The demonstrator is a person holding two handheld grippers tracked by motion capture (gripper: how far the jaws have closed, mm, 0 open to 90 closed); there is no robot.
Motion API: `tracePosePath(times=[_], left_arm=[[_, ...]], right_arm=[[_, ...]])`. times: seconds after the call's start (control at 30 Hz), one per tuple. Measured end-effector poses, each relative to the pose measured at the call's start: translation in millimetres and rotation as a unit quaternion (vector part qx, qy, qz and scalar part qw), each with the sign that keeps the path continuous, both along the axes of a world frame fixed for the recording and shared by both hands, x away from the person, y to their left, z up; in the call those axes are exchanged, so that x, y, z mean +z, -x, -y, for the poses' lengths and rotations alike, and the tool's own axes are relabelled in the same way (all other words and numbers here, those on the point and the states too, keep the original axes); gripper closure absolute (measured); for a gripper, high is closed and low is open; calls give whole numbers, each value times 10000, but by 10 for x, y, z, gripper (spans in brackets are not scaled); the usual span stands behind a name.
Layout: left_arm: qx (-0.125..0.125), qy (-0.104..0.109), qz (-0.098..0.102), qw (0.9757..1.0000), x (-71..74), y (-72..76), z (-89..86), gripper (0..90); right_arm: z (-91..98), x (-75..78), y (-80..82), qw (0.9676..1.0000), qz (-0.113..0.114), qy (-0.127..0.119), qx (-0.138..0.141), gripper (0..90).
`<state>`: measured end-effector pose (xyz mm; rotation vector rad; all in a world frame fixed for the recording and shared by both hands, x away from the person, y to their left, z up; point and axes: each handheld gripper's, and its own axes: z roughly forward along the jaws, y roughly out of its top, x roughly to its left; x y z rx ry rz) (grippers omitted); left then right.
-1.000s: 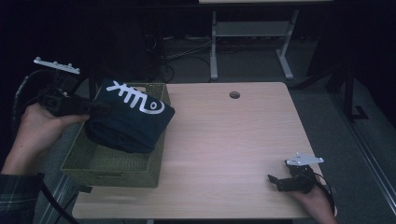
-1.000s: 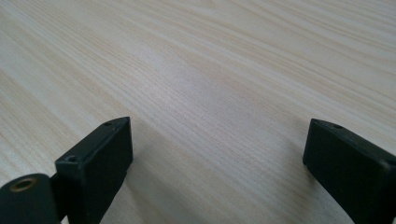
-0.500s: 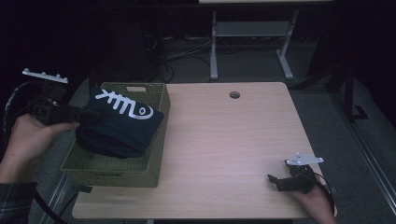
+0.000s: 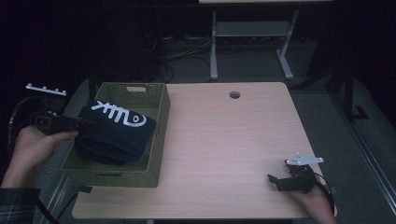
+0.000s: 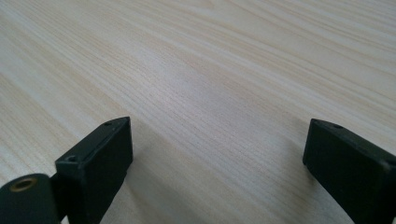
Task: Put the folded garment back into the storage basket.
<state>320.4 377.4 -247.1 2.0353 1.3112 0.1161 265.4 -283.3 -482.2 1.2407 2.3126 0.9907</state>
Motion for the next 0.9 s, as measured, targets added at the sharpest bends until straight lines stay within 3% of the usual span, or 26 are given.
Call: tracePosePath(times=[0.53, 0.73, 0.8, 0.9], left_arm=[[174, 144, -217, 9995, -342, -70, -84, 729], [163, 166, -419, 9989, -531, -159, -76, 729], [134, 61, -509, 9986, -586, -195, -60, 729], [109, 153, -563, 9982, -649, -240, -53, 728]], right_arm=[[-1, -1, 0, 10000, -7, -4, -8, 79], [-1, -1, -1, 10000, -2, 2, -12, 79], [-1, -1, 0, 10000, -5, -2, -7, 78], [-1, -1, -1, 10000, -2, 3, -12, 79]])
